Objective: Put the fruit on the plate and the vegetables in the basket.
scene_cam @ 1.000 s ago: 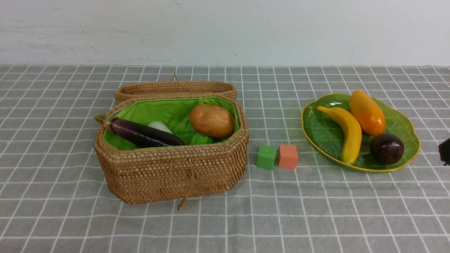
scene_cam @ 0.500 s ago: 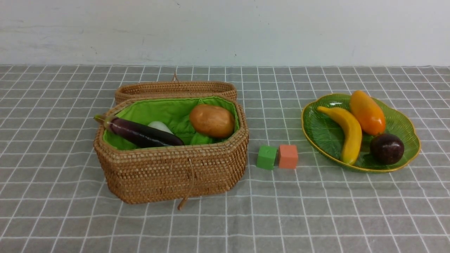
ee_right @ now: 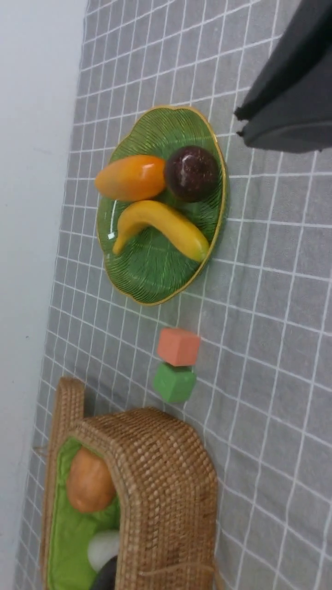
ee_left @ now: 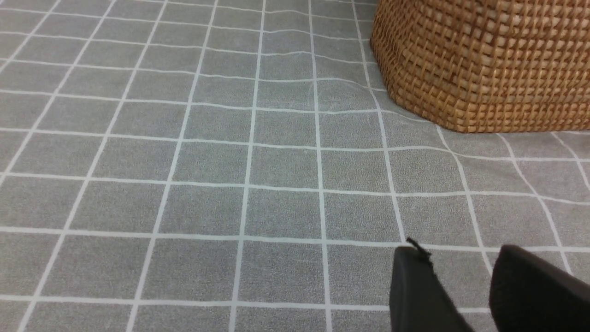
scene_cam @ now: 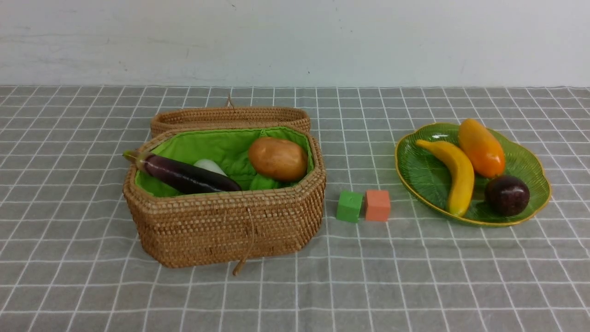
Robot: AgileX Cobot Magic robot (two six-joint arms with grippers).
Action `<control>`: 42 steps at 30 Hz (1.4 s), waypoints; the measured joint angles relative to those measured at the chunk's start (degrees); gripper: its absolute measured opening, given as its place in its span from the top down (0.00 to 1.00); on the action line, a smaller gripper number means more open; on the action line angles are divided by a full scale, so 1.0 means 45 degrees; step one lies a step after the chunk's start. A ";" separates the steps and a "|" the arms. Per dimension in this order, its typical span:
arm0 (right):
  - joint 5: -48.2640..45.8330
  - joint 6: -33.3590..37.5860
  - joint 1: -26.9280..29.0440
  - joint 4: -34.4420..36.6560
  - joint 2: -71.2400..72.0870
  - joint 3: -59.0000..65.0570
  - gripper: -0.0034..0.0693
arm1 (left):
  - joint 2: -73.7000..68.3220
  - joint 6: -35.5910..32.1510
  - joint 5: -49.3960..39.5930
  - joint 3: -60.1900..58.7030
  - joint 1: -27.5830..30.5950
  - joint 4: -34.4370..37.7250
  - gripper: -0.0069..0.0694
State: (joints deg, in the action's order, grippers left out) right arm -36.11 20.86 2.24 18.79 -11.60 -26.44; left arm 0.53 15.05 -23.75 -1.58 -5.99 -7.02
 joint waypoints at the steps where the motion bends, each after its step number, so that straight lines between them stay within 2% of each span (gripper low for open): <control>1: 0.0246 0.0010 0.0000 0.0000 0.0826 0.0963 0.96 | 0.0000 0.0000 0.0000 0.0000 0.0000 0.0000 0.60; 5: 0.0671 0.0010 0.0000 0.0000 0.2601 0.3427 0.95 | 0.0000 0.0000 -0.0004 0.0000 0.0000 0.0000 0.60; 12: 0.1872 0.0010 0.0129 0.0244 0.2713 0.5816 0.94 | 0.0000 0.0000 -0.0004 0.0000 0.0000 0.0000 0.60; 19: 0.2494 -0.0003 0.0129 0.1029 0.2726 0.6033 0.93 | 0.0000 0.0000 -0.0018 0.0000 0.0000 -0.0010 0.60; 42: 0.2506 -0.0003 0.0129 0.1098 0.2726 0.6043 0.90 | 0.0000 0.0000 -0.0018 0.0000 0.0000 -0.0034 0.60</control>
State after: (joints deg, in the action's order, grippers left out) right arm -24.83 20.85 2.82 23.73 0.67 0.75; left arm 0.53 15.05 -23.83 -1.58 -5.99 -7.18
